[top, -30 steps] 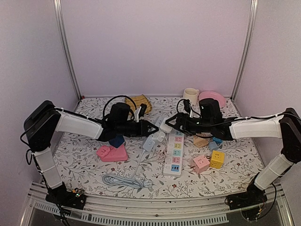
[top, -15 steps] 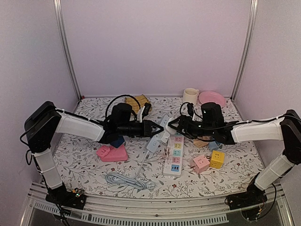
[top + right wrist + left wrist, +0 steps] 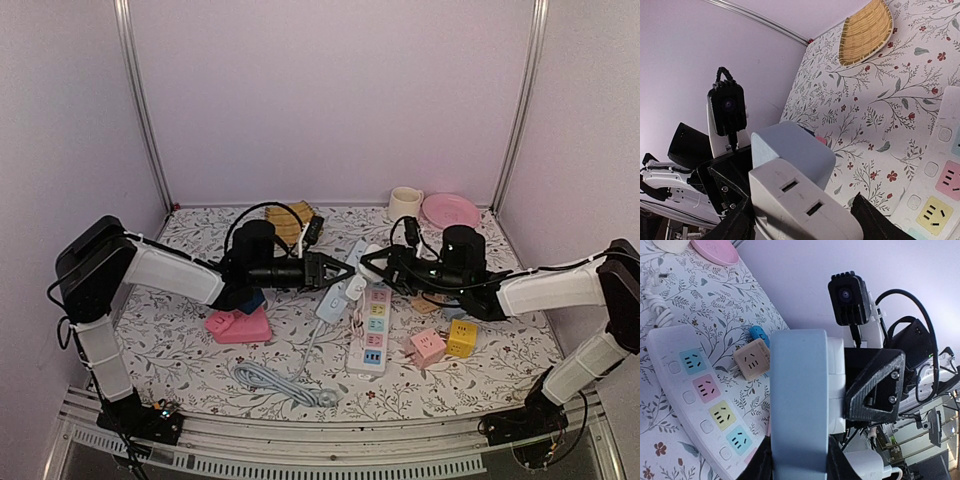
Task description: Pull the plug off the socket
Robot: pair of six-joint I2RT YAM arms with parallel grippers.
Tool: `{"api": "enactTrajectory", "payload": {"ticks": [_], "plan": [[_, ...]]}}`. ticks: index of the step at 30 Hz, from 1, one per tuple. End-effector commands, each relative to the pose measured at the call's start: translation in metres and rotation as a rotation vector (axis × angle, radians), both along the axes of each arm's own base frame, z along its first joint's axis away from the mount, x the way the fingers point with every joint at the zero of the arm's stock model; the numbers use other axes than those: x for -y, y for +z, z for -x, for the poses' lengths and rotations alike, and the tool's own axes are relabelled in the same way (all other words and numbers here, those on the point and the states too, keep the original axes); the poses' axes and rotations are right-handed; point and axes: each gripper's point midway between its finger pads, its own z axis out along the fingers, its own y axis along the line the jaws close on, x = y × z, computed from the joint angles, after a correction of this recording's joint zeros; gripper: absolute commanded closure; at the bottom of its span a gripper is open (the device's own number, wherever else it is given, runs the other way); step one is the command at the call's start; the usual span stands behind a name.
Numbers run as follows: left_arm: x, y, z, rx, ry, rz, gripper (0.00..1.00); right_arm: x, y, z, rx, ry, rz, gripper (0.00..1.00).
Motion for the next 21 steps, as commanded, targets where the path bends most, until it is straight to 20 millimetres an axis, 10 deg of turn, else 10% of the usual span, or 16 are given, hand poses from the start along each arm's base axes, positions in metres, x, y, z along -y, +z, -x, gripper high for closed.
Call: {"api": "enactTrajectory", "payload": {"ticks": [1,21], "plan": [[0.005,0.02,0.01,0.022,-0.039,0.086,1.0,0.004,0.036,0.008,0.088,0.002,-0.085,0.4],[-0.009,0.007,-0.006,0.109,0.087,-0.058,1.0,-0.002,0.036,0.011,0.073,0.041,-0.091,0.96]]}}
